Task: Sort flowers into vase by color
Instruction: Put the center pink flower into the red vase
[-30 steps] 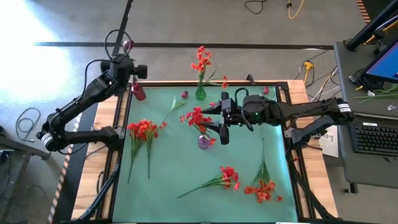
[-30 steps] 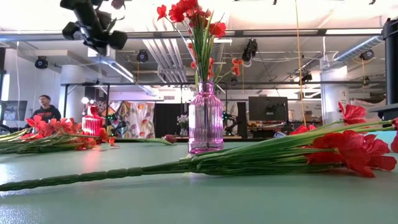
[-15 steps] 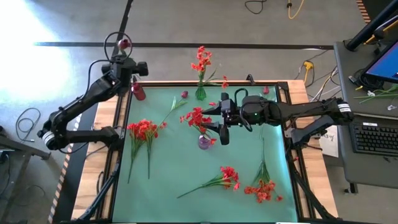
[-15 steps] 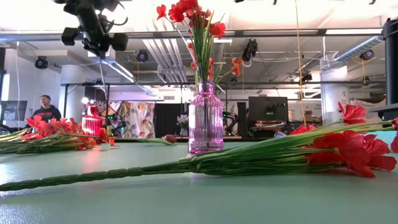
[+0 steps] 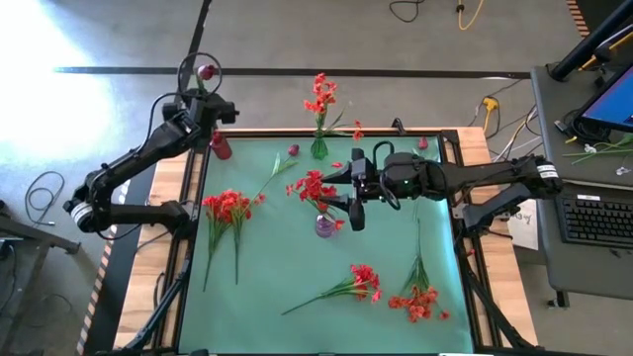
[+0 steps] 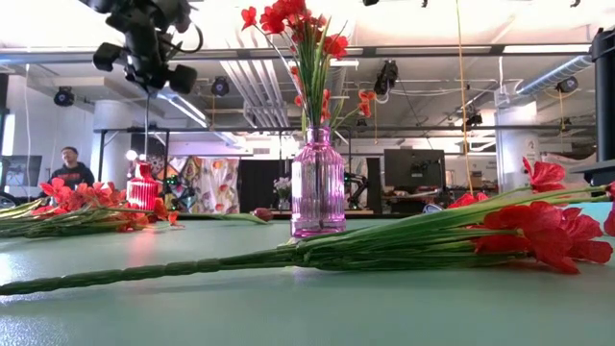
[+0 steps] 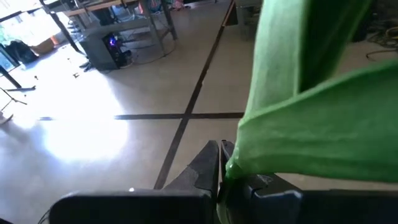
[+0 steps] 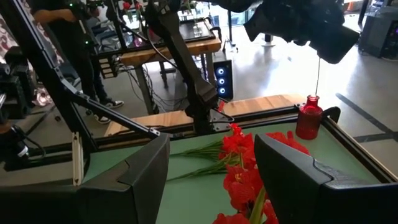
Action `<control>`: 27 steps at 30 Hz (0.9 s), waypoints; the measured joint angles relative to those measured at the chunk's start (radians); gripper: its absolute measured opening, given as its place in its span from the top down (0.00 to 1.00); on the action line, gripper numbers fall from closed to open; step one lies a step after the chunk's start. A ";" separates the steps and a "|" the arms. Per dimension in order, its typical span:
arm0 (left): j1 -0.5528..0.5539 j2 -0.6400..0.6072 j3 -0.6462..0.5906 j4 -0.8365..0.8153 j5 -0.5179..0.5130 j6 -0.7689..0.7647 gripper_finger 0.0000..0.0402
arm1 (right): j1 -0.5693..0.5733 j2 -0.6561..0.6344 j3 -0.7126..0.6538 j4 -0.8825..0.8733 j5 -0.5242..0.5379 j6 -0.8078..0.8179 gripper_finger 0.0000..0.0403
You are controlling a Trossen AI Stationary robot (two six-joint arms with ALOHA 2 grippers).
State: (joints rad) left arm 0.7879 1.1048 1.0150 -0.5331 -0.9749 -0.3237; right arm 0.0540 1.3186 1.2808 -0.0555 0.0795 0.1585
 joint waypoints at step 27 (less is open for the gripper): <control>0.002 0.079 0.003 -0.077 0.017 -0.091 0.99 | 0.000 0.023 0.000 0.002 0.000 -0.002 0.43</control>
State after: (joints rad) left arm 0.7898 1.1839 1.0180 -0.6098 -0.9581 -0.4152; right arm 0.0540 1.3411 1.2804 -0.0540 0.0799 0.1566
